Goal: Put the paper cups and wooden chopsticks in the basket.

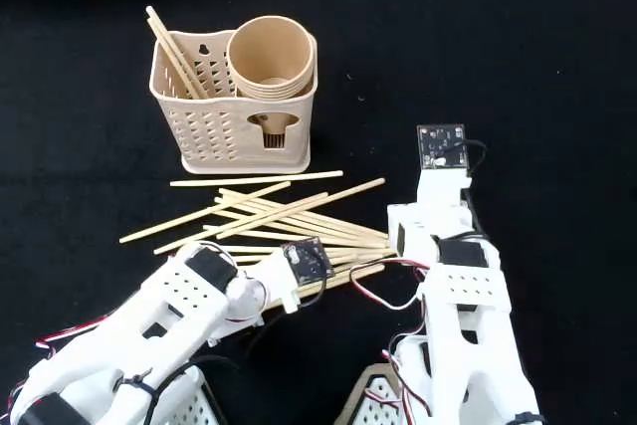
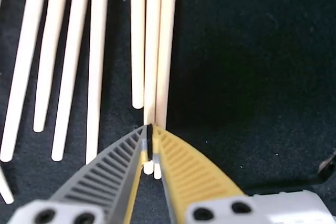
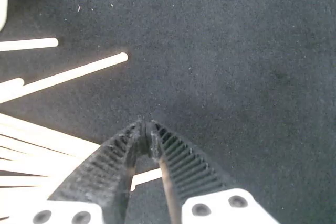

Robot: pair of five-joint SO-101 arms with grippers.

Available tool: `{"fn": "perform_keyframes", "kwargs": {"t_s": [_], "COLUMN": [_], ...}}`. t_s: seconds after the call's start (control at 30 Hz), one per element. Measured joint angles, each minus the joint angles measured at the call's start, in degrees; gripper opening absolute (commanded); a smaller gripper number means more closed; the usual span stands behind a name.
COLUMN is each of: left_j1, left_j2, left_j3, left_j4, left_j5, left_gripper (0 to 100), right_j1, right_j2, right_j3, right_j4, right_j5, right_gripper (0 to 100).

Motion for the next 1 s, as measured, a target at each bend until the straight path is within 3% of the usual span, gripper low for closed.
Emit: {"fn": "perform_keyframes", "kwargs": {"t_s": [0.37, 0.6, 0.83, 0.97, 1.0], "left_j1": [0.0, -0.35, -0.35, 0.0, 0.18], "left_j2": [0.0, -0.09, -0.09, -0.35, -0.18], "left_j3": [0.0, 3.87, 3.96, 4.4, 4.4], "left_j4": [-0.35, -7.21, -7.47, -7.47, -7.47], "left_j5": [0.0, -0.09, 0.18, 0.18, 0.18], "left_gripper": [16, 16, 16, 3, 3], "right_j1": [0.0, 0.0, 0.0, 0.0, 0.0], "right_j2": [0.0, 0.0, 0.0, 0.0, 0.0], "right_j3": [0.0, 0.0, 0.0, 0.0, 0.0], "right_j4": [0.0, 0.0, 0.0, 0.0, 0.0], "right_j5": [0.0, 0.0, 0.0, 0.0, 0.0], "right_gripper": [2.5, 2.5, 2.5, 2.5, 2.5]}}
